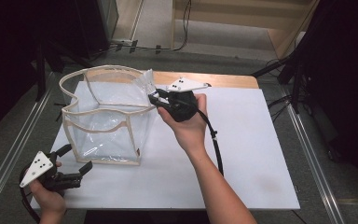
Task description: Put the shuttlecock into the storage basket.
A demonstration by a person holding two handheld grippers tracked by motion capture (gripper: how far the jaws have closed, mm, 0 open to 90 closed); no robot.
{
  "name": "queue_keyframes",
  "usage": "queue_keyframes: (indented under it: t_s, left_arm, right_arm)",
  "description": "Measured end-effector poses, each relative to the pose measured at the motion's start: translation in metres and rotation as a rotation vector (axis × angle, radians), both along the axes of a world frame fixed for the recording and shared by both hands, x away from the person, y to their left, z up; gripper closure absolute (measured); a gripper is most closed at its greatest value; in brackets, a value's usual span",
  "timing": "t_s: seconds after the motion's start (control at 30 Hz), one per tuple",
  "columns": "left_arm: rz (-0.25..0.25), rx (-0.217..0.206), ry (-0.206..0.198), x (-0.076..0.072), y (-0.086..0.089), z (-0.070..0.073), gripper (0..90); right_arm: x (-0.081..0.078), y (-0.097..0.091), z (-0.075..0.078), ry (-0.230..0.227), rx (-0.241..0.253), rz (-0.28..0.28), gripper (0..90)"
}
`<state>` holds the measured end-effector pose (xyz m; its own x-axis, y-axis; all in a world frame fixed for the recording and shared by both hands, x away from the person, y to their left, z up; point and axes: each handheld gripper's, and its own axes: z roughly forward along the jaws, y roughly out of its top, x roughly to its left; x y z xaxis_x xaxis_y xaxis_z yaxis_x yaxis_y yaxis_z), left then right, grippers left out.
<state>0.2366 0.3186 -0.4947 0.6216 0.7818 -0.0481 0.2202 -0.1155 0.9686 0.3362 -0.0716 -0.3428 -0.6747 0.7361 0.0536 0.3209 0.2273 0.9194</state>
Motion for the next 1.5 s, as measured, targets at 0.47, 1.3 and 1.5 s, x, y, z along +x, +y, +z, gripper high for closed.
queue_keyframes:
  t_s: [0.47, 1.3, 1.5]
  left_arm:
    - [0.000, 0.004, 0.001, 0.000, 0.000, 0.000, 0.0]
    - [0.001, 0.009, 0.003, 0.000, 0.000, 0.000, 0.0]
    - [0.001, 0.008, 0.002, 0.000, 0.000, 0.000, 0.0]
  right_arm:
    - [-0.005, -0.006, -0.002, -0.013, 0.026, 0.090, 3.8]
    - [-0.019, -0.051, -0.032, -0.016, 0.007, 0.049, 0.0]
    - [-0.021, -0.059, -0.037, -0.014, 0.015, 0.030, 0.0]
